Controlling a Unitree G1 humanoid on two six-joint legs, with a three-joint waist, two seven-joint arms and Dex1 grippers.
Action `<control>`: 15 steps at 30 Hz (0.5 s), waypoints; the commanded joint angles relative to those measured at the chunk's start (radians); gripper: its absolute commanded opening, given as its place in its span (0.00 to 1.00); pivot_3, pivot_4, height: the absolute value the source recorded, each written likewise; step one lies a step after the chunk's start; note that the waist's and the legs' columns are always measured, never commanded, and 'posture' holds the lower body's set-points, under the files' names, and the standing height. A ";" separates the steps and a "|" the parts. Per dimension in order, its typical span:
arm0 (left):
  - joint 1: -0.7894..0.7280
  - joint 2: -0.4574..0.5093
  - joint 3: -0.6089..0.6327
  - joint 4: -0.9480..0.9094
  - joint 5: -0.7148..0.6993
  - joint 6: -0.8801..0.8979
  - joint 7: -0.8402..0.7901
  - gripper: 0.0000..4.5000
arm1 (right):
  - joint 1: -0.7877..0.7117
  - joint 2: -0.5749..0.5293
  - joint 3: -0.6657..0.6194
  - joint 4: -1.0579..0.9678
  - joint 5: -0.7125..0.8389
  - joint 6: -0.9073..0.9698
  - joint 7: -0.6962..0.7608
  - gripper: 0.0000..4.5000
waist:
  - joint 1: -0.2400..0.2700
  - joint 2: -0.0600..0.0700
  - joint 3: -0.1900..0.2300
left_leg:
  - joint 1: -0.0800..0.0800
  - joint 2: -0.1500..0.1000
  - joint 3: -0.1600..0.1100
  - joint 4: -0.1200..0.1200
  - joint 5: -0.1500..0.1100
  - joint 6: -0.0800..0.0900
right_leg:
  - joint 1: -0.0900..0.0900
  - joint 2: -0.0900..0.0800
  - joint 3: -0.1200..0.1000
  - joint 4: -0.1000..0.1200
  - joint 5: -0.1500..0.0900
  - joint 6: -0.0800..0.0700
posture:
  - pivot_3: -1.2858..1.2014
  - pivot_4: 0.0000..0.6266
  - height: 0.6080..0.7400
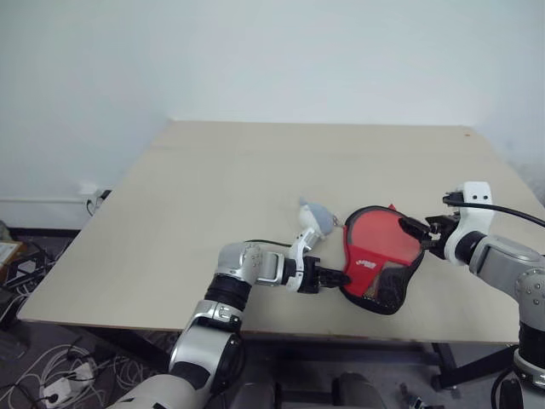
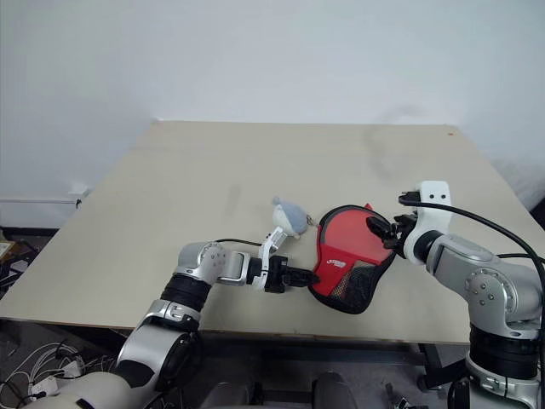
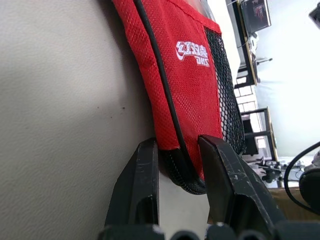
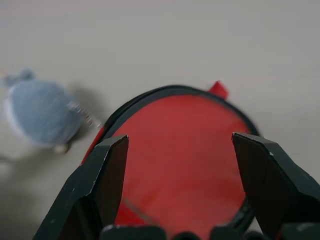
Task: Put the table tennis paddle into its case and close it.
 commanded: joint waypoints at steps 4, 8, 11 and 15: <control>-0.035 -0.002 0.013 0.002 -0.010 -0.018 -0.004 0.28 | 0.004 -0.020 -0.006 -0.030 -0.038 -0.033 0.042 0.79 | 0.001 0.000 0.000 | 0.000 0.000 0.000 0.000 0.000 0.000 | 0.000 0.000 0.000 0.000 0.000 0.000 | 0.52 0.00 1.00; -0.035 -0.002 0.015 0.007 -0.009 -0.024 -0.002 0.20 | 0.009 -0.022 -0.007 -0.025 -0.059 -0.038 0.053 0.79 | 0.001 0.000 0.000 | 0.000 0.000 0.000 0.000 0.000 0.000 | 0.000 0.000 0.000 0.000 0.000 0.000 | 0.52 0.00 1.00; -0.035 -0.003 0.018 0.009 -0.009 -0.027 -0.002 0.04 | 0.010 -0.016 -0.005 -0.025 -0.072 -0.039 0.058 0.79 | 0.001 0.000 0.000 | 0.000 0.000 0.000 0.000 0.000 0.000 | 0.000 0.000 0.000 0.000 0.000 0.000 | 0.52 0.00 1.00; -0.034 -0.004 0.022 0.010 -0.010 -0.029 0.000 0.02 | 0.009 -0.009 0.000 -0.028 -0.082 -0.039 0.060 0.79 | 0.001 0.000 0.000 | 0.001 0.000 0.000 0.001 0.000 0.000 | 0.001 0.000 0.000 0.000 0.000 0.000 | 0.52 0.00 1.00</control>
